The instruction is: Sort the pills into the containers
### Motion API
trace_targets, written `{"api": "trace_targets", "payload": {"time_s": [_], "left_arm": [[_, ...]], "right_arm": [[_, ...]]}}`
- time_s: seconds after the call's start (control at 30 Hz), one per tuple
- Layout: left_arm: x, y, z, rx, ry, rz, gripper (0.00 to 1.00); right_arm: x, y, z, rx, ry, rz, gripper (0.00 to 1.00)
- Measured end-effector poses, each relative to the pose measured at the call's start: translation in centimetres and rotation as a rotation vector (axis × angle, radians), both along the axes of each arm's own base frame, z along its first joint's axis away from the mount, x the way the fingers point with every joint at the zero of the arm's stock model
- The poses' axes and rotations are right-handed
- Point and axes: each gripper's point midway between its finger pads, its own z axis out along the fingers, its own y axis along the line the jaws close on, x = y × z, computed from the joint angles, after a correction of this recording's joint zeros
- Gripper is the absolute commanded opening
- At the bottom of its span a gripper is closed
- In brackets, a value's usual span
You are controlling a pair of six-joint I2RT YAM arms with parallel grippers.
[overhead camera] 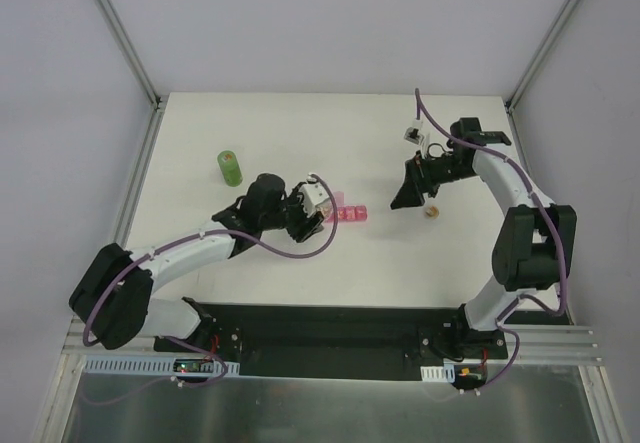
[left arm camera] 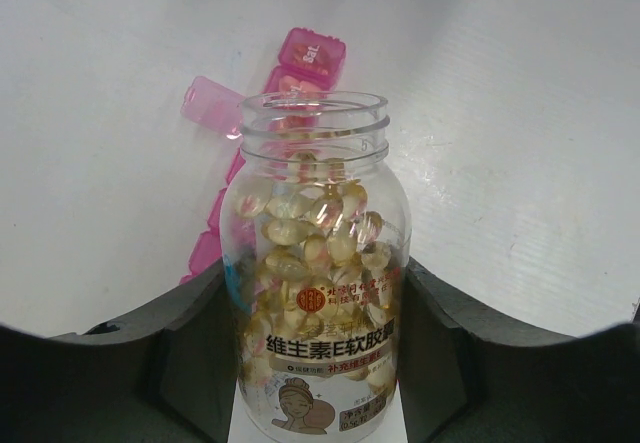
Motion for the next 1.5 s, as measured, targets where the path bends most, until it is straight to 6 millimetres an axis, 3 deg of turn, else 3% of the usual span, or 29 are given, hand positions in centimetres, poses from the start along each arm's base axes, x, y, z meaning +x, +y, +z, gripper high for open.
{"api": "trace_targets", "payload": {"time_s": [0.3, 0.33, 0.4, 0.6, 0.7, 0.8, 1.0, 1.23, 1.5], "left_arm": [[-2.0, -0.5, 3.9, -0.299, -0.120, -0.006, 0.00], [-2.3, -0.6, 4.6, -0.327, -0.135, -0.013, 0.00], [-2.7, -0.6, 6.2, -0.382, -0.167, -0.021, 0.00], [-4.9, -0.3, 12.1, -0.554, -0.304, -0.072, 0.00], [-5.9, -0.1, 14.3, -0.611, -0.352, -0.095, 0.00], [-6.9, 0.4, 15.9, -0.665, -0.389, -0.107, 0.00], [-8.1, 1.1, 17.4, -0.751, -0.440, -0.123, 0.00], [-8.3, 1.0, 18.1, -0.799, -0.433, -0.127, 0.00], [-8.5, 1.0, 17.2, -0.792, -0.418, -0.127, 0.00]], "right_arm": [[-0.2, -0.8, 3.7, -0.047, -0.210, 0.019, 0.86], [-0.4, -0.8, 4.3, -0.049, -0.242, 0.024, 0.87], [-0.8, -1.0, 5.3, -0.056, -0.301, 0.039, 0.97], [-0.5, -2.4, 6.9, -0.096, -0.451, 0.027, 0.97], [1.6, -4.7, 5.4, -0.137, -0.430, -0.044, 0.97], [4.0, -7.7, 2.4, -0.268, -0.397, -0.111, 0.97], [5.9, -11.5, -3.1, -0.547, -0.297, -0.155, 0.99], [6.2, -12.2, -7.3, -0.685, -0.200, -0.130, 1.00], [6.2, -12.7, -9.4, -0.740, -0.150, -0.112, 0.92]]}}
